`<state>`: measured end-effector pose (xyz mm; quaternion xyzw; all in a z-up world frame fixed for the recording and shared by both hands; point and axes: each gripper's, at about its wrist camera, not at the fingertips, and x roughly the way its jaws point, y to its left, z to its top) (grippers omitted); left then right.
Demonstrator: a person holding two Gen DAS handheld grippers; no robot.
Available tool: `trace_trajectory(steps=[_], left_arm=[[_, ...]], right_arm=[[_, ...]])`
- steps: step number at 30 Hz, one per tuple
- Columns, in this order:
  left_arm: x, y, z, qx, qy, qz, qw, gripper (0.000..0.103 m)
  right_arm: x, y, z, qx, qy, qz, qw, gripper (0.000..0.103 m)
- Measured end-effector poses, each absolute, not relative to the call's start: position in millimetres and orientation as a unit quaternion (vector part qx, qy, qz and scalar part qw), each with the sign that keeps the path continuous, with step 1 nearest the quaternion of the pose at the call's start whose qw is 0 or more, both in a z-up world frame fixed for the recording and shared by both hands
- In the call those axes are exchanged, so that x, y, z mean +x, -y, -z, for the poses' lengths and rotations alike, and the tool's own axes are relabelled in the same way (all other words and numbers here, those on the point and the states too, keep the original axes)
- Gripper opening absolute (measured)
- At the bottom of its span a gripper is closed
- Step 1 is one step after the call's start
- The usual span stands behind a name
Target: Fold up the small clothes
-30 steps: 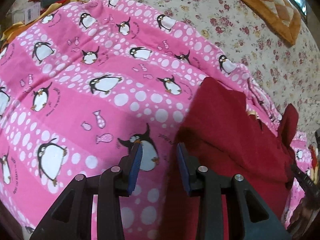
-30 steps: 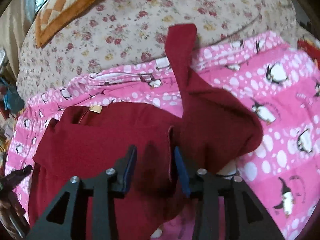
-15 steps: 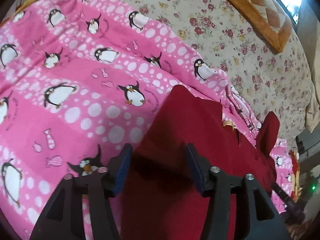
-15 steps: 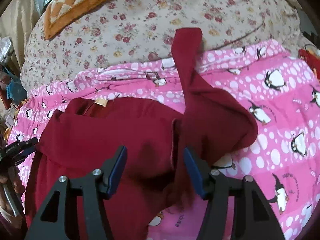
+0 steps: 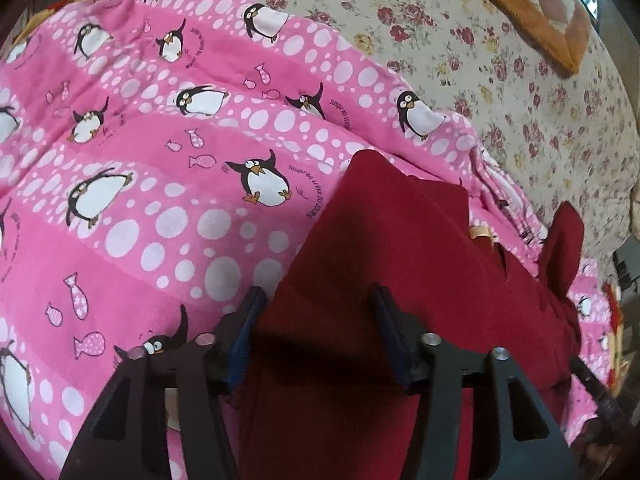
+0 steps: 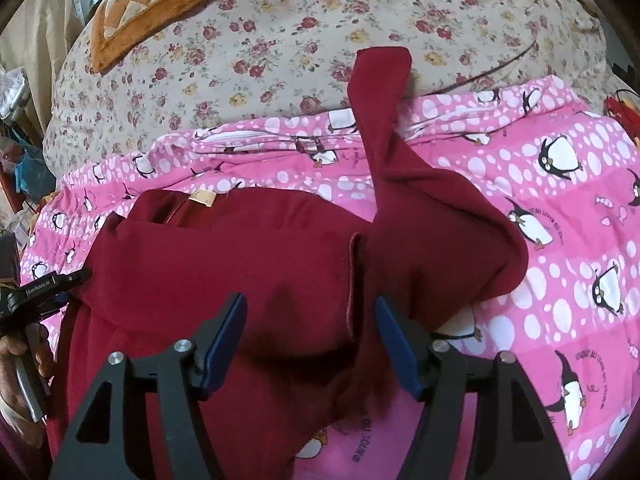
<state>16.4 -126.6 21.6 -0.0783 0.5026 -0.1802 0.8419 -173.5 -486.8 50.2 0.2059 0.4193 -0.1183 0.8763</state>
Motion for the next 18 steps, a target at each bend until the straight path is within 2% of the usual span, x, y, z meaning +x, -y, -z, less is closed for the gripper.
trace_trajectory(steps=[2,3,10,13,18], left_arm=[[16.4,124.9,-22.4,-0.078,-0.501,0.175,0.844,0.002],[15.4,121.2,-23.8,-0.087,-0.499,0.174,0.845,0.0],[-5.4,86.1,-48.7,-0.129,-0.467,0.161,0.86,0.0],[-6.7,80.8,-32.2,-0.125,-0.499,0.157,0.843,0.0],[-6.5,80.8,-31.5,-0.13,-0.5,0.156,0.842,0.0]], right_arm=[[-173.3,486.9,-49.3,0.206,-0.42,0.119,0.876,0.071],[-172.6,486.0,-49.2,0.205,-0.42,0.119,0.876,0.071],[-173.9,486.7,-53.0,0.21,-0.413,0.115,0.879,0.071],[-170.9,486.7,-48.5,0.209,-0.419,0.116,0.876,0.072],[-170.7,484.9,-47.3,0.208,-0.419,0.119,0.876,0.072]])
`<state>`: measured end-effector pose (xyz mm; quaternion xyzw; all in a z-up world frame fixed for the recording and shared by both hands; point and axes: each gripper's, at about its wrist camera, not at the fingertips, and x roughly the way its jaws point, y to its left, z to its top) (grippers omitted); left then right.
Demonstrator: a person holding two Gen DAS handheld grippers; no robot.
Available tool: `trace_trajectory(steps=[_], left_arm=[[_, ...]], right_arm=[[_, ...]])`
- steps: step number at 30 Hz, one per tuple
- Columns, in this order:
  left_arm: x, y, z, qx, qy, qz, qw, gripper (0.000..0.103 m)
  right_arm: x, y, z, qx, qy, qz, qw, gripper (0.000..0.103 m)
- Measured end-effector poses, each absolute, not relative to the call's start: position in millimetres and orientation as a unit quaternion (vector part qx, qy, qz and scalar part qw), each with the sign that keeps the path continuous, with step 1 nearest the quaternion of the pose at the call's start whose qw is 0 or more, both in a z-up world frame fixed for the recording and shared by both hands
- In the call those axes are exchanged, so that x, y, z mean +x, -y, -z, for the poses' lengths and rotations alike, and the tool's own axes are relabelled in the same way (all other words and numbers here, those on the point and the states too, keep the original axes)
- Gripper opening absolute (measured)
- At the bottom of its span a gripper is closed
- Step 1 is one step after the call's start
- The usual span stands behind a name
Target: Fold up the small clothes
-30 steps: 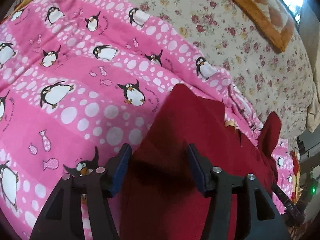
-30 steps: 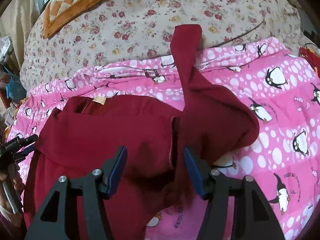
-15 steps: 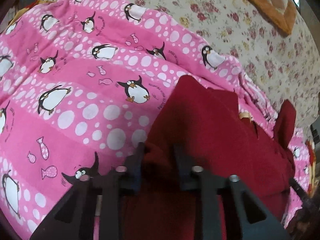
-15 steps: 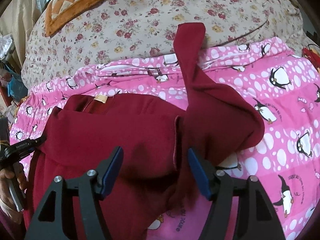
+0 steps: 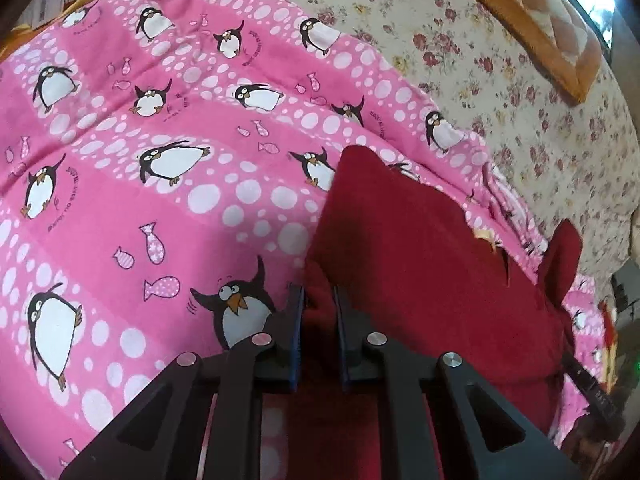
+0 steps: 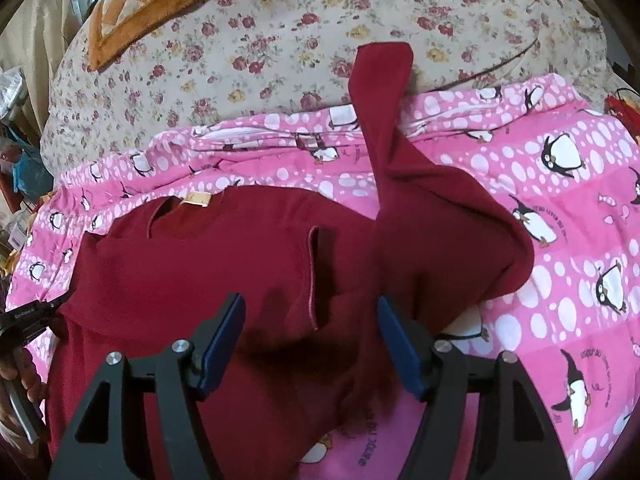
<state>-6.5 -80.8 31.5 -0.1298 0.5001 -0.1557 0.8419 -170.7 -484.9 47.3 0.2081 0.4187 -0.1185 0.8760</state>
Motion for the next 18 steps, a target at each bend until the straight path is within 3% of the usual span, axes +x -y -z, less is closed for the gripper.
trace_trajectory(steps=[3,7,13,16,18], left_arm=[[-3.5,78.6,-30.9,-0.137,-0.503,0.154,0.839,0.0],[2.7,81.2,-36.1,-0.147,-0.503,0.163,0.836,0.014],[4.9,90.1,-37.4,-0.126,-0.504,0.148,0.842,0.014],[3.8,92.9,-34.4,-0.111,-0.509,0.14,0.842,0.014],[3.2,93.9,-32.7,-0.106,-0.511,0.137,0.842,0.014]], right_arm=[[-175.2,486.7,-53.7,0.215,-0.415,0.113,0.877,0.072],[-180.8,489.1,-62.4,0.212,-0.41,0.114,0.879,0.072],[-183.8,488.6,-69.2,0.197,-0.401,0.111,0.888,0.071],[-175.3,481.6,-65.6,0.174,-0.406,0.102,0.891,0.055],[-166.5,478.3,-55.7,0.154,-0.423,0.107,0.886,0.036]])
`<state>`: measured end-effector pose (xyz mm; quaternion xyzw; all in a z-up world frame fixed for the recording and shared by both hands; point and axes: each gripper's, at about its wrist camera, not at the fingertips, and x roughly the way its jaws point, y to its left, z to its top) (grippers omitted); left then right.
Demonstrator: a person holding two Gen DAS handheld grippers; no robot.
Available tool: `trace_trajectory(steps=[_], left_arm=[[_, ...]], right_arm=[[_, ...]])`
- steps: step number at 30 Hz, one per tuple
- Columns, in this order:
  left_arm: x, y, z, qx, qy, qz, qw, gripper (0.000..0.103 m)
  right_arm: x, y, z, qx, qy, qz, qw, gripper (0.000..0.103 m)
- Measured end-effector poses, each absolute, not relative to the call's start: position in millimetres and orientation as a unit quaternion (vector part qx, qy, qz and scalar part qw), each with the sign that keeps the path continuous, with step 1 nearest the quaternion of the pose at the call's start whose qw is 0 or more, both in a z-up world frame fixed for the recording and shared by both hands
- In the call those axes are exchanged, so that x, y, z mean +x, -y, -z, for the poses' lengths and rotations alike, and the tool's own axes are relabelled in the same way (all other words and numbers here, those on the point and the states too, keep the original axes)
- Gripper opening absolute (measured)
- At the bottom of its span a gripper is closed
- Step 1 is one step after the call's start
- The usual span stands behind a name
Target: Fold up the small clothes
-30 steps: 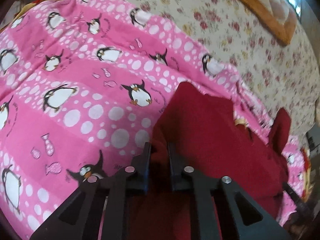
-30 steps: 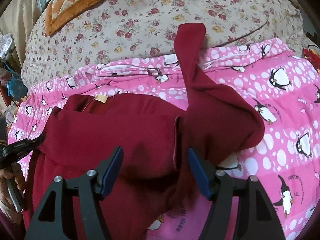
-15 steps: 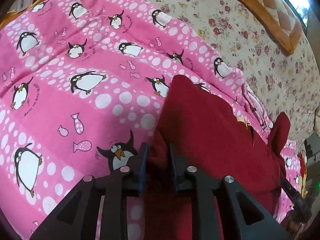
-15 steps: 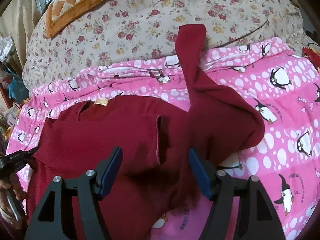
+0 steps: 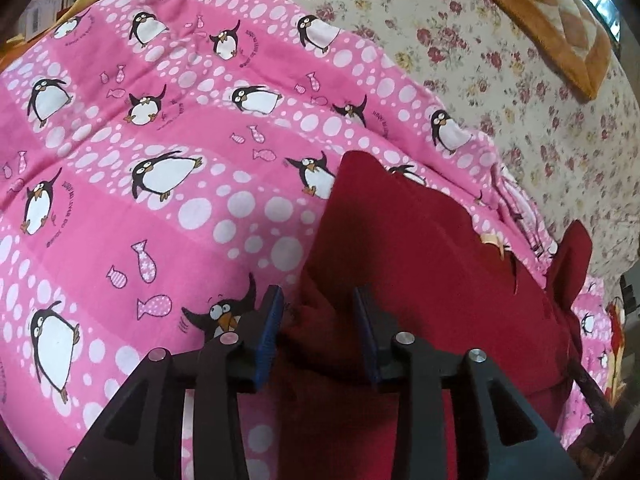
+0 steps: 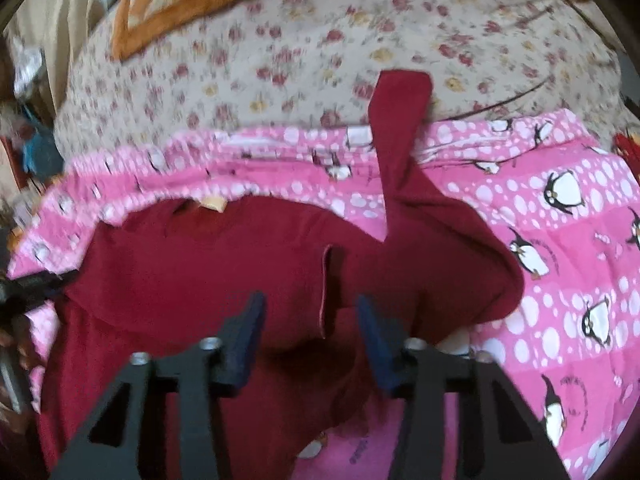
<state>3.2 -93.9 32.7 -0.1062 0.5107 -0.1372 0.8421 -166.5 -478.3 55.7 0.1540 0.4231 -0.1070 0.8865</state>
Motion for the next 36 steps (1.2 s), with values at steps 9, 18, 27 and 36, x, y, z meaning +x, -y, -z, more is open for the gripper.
trace_trajectory(steps=[9,18,27,36], left_arm=[[-5.2,97.5,-41.2,-0.086,-0.501,0.136,0.85,0.014],[-19.5,95.0,-72.2,-0.137,-0.458,0.177,0.86,0.015],[-24.9,85.2,-92.2,-0.179,-0.398,0.173,0.883,0.016],[-18.0,102.0,-75.5,-0.144,-0.428,0.186,0.873,0.018]], right_arm=[[-173.5,486.5,-47.8,0.168,-0.437,0.126,0.875,0.029],[-206.3,501.3,-78.5,0.172,-0.395,0.138,0.892,0.053],[-187.6,538.2,-79.3,0.184,-0.38,0.156,0.893,0.06],[-112.4,580.1,-74.0,0.229,-0.359,0.158,0.891,0.069]])
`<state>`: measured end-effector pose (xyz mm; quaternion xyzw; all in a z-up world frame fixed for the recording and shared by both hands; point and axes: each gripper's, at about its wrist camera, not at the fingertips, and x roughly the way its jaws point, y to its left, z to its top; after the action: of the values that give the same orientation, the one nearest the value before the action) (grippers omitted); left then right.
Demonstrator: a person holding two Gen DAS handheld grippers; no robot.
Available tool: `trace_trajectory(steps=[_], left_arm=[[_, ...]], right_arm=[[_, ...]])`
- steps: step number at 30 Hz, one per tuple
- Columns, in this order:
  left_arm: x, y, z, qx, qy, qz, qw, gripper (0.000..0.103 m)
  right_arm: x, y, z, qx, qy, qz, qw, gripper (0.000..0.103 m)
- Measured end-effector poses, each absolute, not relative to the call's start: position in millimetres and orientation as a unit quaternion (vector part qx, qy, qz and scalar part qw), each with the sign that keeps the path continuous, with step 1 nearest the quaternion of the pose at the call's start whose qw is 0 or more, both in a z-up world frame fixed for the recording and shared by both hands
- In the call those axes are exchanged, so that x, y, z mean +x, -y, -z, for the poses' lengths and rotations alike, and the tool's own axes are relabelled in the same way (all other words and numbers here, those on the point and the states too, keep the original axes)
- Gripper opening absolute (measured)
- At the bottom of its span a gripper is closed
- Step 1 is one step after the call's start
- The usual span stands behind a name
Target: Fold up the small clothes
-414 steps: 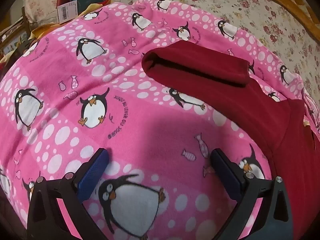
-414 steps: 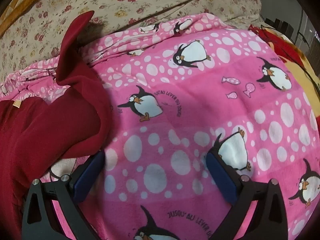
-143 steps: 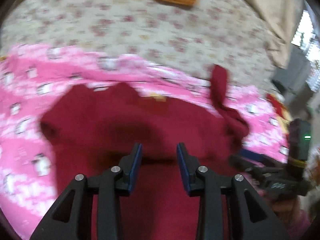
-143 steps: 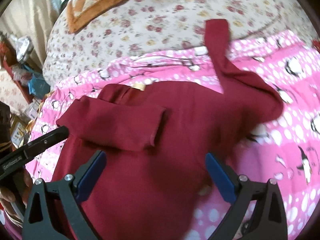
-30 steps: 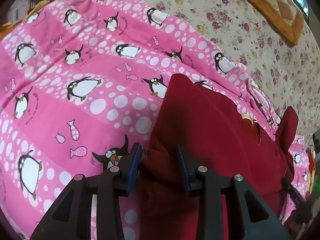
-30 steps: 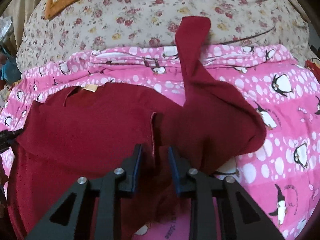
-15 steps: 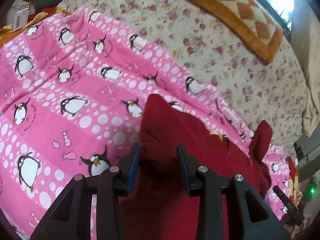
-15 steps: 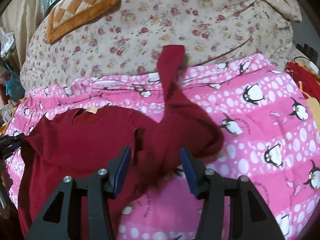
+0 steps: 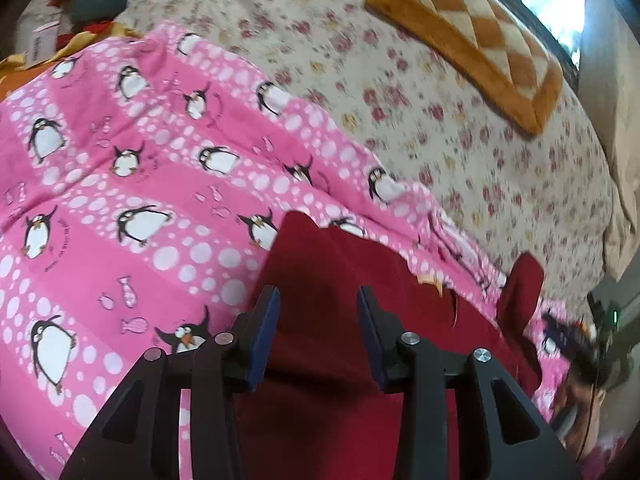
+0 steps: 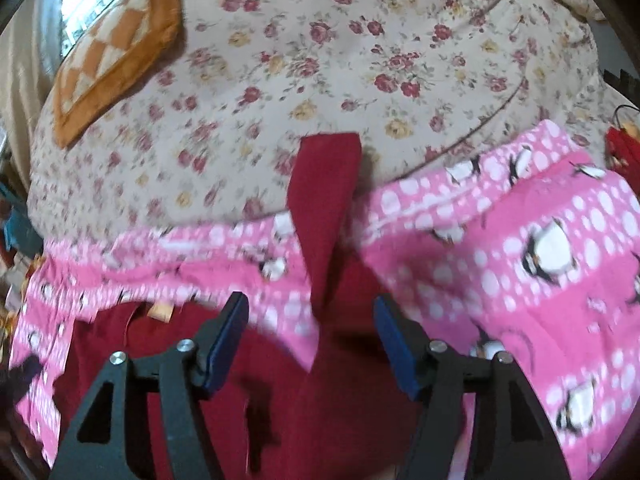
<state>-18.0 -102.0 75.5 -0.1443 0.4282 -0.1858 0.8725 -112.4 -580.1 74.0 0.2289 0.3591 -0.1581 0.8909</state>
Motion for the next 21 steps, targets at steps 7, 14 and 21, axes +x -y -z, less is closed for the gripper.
trace_trajectory(steps=[7,14,21], left_arm=[[-15.2,109.2,-68.9,-0.109,-0.433,0.178,0.877,0.018],[0.8,93.2,-55.9,-0.151,-0.461,0.151,0.861,0.018],[-6.4,94.4,-64.7,-0.153,-0.447,0.154,0.868,0.018]], right_arm=[[-66.9,619.3,-54.8,0.286,-0.349,0.152,0.88,0.07],[-52.6,628.6,-64.0,0.284,-0.346,0.097,0.889,0.004],[-114.7,598.2,-148.5,0.276,-0.288,-0.05,0.916,0.004]])
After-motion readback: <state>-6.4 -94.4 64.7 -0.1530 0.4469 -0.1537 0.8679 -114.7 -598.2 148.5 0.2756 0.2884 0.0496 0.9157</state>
